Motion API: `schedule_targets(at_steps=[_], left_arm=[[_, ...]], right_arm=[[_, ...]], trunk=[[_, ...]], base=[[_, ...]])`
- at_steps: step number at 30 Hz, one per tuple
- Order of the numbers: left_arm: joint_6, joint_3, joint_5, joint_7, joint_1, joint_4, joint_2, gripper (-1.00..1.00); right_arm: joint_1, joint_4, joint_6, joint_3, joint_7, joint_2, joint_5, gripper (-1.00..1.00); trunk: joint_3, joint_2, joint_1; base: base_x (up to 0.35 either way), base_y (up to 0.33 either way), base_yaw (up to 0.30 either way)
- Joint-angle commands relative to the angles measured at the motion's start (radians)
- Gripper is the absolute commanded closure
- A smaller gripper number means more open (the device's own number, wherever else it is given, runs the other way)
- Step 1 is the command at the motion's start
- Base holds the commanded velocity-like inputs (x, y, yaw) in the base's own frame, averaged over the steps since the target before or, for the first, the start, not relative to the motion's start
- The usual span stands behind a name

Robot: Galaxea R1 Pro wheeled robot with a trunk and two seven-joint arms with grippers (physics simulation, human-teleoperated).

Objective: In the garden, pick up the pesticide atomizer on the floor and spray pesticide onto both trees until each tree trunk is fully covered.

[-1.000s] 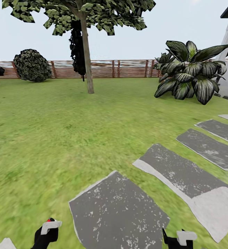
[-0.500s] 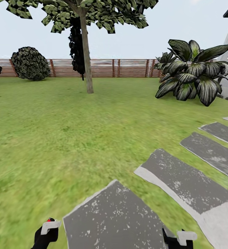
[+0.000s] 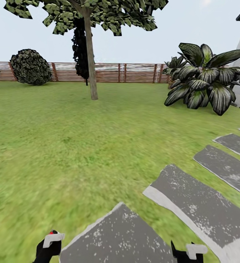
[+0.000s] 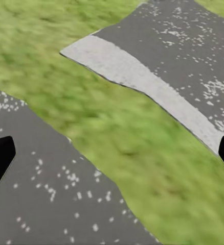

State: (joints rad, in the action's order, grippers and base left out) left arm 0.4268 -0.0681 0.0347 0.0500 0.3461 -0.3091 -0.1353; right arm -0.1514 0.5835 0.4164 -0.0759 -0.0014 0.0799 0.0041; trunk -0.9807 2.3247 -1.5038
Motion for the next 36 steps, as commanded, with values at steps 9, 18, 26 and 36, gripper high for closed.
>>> schedule_targets(at_steps=[9,18,26,36], left_arm=[[0.003,-0.004,0.004,0.005,0.001,0.001,0.0,1.0],[0.003,-0.004,0.003,0.005,0.001,0.001,0.0,1.0],[0.003,-0.004,0.003,0.005,0.001,0.001,0.0,1.0],[0.003,-0.004,0.004,0.005,0.001,0.001,0.0,1.0]], right_arm=[[0.0,-0.001,0.003,-0.001,0.0,0.0,0.001,-1.0],[0.0,-0.001,0.003,-0.001,0.0,0.0,0.001,-1.0],[-0.001,-0.001,0.003,-0.001,0.0,0.0,0.001,-1.0],[0.0,-0.001,0.003,-0.001,0.0,0.0,0.001,-1.0]], trunk=[[-0.001,0.0,0.0],[-0.001,0.0,0.0],[-0.001,0.0,0.0],[-0.001,0.0,0.0]], base=[[0.337,0.0,0.0],[0.337,0.0,0.0],[0.337,0.0,0.0],[0.337,0.0,0.0]])
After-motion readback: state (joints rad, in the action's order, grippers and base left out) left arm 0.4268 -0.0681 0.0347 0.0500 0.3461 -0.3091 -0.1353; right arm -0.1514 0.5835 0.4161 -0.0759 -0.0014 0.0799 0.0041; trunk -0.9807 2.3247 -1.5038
